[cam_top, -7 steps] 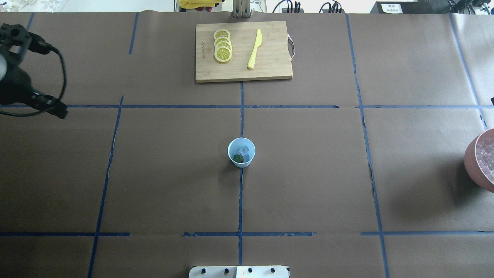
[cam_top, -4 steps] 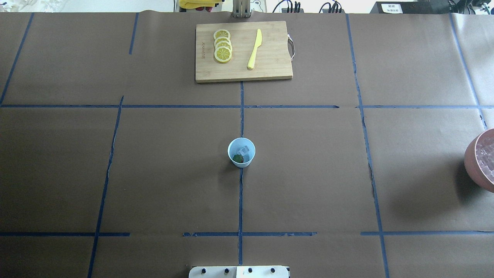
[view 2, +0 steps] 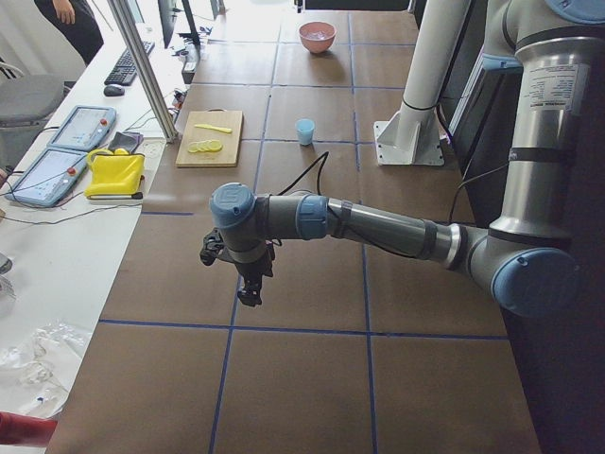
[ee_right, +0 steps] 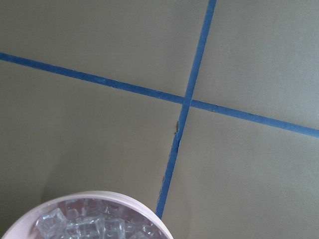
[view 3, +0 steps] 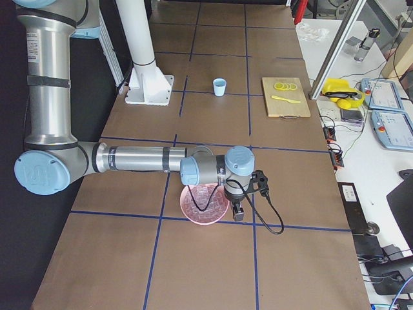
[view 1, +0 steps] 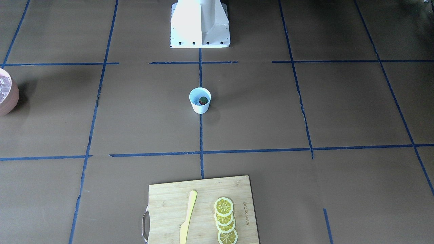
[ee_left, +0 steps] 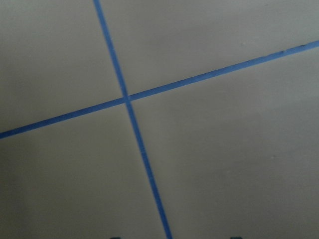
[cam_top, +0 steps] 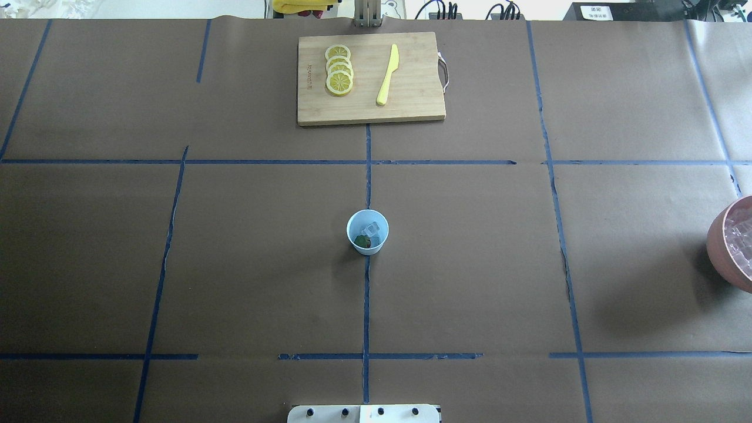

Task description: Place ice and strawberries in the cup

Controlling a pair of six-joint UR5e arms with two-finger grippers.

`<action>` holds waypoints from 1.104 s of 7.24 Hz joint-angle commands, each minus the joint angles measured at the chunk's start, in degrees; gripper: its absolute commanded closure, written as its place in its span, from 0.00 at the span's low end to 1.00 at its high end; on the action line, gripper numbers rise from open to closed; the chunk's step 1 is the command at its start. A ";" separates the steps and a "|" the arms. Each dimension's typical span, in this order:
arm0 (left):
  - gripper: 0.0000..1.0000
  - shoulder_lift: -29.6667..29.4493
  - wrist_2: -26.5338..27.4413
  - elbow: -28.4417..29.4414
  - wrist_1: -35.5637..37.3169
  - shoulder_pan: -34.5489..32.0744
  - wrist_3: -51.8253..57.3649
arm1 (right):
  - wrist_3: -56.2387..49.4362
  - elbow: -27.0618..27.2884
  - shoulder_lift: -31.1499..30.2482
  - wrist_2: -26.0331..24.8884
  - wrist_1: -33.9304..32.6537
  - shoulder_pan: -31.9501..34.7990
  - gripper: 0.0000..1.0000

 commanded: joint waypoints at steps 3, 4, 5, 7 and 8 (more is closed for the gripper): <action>0.17 0.38 -0.16 4.57 -0.80 -1.33 -2.33 | -0.04 -0.24 0.29 -0.28 0.00 0.25 0.01; 0.00 1.16 -0.34 3.70 -0.89 -2.98 -5.66 | 0.39 -0.06 0.29 -0.19 0.17 0.25 0.01; 0.00 2.04 -0.34 2.30 -0.89 -3.17 -5.69 | 0.75 -0.15 0.55 -0.28 0.26 0.25 0.01; 0.00 3.88 -0.34 2.02 -3.87 -3.18 -6.04 | 0.84 0.03 0.47 -0.19 0.18 0.42 0.01; 0.00 4.33 -2.51 2.11 -4.23 -3.26 -5.96 | 0.84 -0.06 0.38 -0.19 0.18 0.60 0.01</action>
